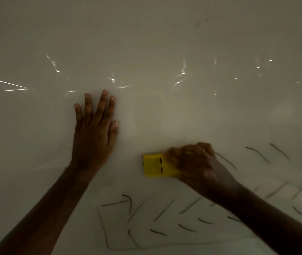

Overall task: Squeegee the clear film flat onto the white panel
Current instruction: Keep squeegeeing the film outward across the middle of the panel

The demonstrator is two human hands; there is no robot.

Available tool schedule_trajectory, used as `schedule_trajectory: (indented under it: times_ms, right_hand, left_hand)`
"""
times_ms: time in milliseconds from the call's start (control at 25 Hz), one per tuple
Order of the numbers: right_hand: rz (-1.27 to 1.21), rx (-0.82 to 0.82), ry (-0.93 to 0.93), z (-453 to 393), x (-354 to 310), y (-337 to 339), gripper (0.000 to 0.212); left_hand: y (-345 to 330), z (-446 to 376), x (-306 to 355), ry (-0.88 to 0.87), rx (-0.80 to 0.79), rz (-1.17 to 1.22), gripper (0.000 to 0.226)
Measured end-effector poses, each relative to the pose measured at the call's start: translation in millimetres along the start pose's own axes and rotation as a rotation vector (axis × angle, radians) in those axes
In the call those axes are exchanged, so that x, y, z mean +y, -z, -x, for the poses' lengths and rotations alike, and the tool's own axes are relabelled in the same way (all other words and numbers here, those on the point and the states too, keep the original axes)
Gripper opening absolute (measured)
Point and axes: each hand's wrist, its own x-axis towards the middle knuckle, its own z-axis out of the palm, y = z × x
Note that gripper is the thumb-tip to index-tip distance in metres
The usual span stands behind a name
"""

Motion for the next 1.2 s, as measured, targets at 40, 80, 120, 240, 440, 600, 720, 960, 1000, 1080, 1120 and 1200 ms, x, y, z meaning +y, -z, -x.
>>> schedule_trajectory:
  times_ms: [40,80,120,240,440,600,720,960,1000,1080,1120,1200]
  right_hand:
    - [-0.016,-0.046,0.052,19.0,-3.3,1.5,0.051]
    - [-0.031,-0.082,0.088,35.7,-2.2,6.0,0.049]
    - [-0.035,-0.104,0.108,47.0,5.2,13.9,0.049]
    - [0.04,-0.073,0.039,49.4,52.3,38.4,0.05]
    - [0.053,0.12,-0.229,-16.5,73.9,37.6,0.058]
    - [0.002,0.086,-0.172,0.5,37.2,12.3,0.055]
    - [-0.024,-0.035,-0.049,62.1,27.5,16.7,0.052]
    - [0.063,0.051,-0.271,89.4,109.3,64.1,0.057]
    - [0.056,0.088,-0.339,76.5,117.8,67.4,0.057]
    - [0.027,0.112,-0.393,57.8,114.8,60.2,0.057]
    - [0.02,0.108,-0.358,57.0,107.9,54.5,0.057]
    - [0.012,0.05,-0.229,75.2,90.4,43.5,0.055]
  left_hand:
    - [-0.2,-3.3,2.6,-0.002,-0.002,0.005,0.062]
    - [-0.4,-5.1,4.3,-0.002,-0.003,0.009,0.063]
    - [-0.2,-5.9,5.7,-0.001,-0.007,0.012,0.063]
    - [0.0,-9.9,11.3,-0.007,-0.019,0.014,0.063]
    - [-5.8,-31.6,42.9,-0.013,0.0,0.009,0.062]
    - [-10.3,-46.5,66.0,-0.026,0.008,0.027,0.062]
    - [-11.0,-47.6,69.0,-0.038,-0.002,0.034,0.063]
    - [-15.7,-46.1,90.4,0.029,-0.004,0.034,0.066]
    - [-16.4,-47.0,95.2,0.038,0.002,0.032,0.066]
    - [-17.8,-50.2,103.1,0.037,0.006,0.025,0.066]
    - [-18.6,-52.3,108.1,0.024,0.004,0.019,0.066]
    - [-21.1,-54.3,121.6,-0.007,0.002,-0.001,0.066]
